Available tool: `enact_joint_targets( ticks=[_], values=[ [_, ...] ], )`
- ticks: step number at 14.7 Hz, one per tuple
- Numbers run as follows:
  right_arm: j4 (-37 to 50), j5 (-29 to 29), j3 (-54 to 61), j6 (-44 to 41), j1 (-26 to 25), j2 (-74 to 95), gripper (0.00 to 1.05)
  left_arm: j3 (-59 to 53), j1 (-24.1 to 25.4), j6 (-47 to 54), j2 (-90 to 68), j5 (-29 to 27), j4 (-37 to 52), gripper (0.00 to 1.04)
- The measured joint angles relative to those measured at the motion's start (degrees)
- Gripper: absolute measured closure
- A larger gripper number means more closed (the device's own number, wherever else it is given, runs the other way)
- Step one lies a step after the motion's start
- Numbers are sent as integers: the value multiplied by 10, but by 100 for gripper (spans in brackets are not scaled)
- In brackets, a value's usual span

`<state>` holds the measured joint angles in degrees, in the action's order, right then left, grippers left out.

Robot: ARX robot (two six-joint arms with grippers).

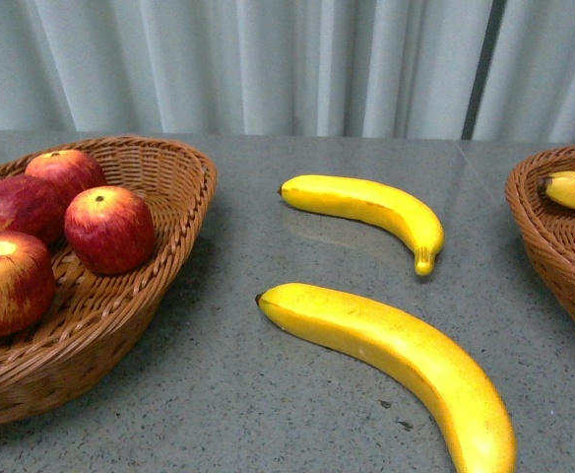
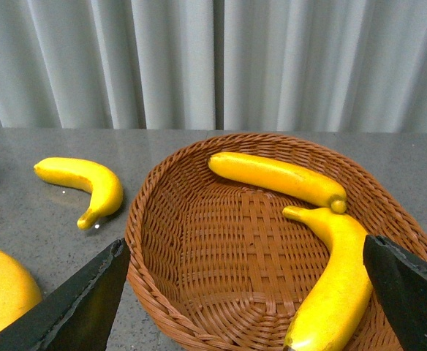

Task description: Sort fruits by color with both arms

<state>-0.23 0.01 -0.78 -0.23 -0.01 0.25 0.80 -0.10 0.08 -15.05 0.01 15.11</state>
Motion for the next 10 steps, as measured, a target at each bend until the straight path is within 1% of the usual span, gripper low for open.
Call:
enact_joint_targets(
  ticks=[3,4,6,10],
  values=[
    [0,0,0,0,0,0,7,1,0,0,71,0,-80,103],
    [0,0,0,0,0,0,7,0,0,0,146,0,-153,103],
    [0,0,0,0,0,0,7,1,0,0,146,1,-141,103],
    [0,0,0,0,0,0,7,0,0,0,146,0,-156,103]
  ],
)
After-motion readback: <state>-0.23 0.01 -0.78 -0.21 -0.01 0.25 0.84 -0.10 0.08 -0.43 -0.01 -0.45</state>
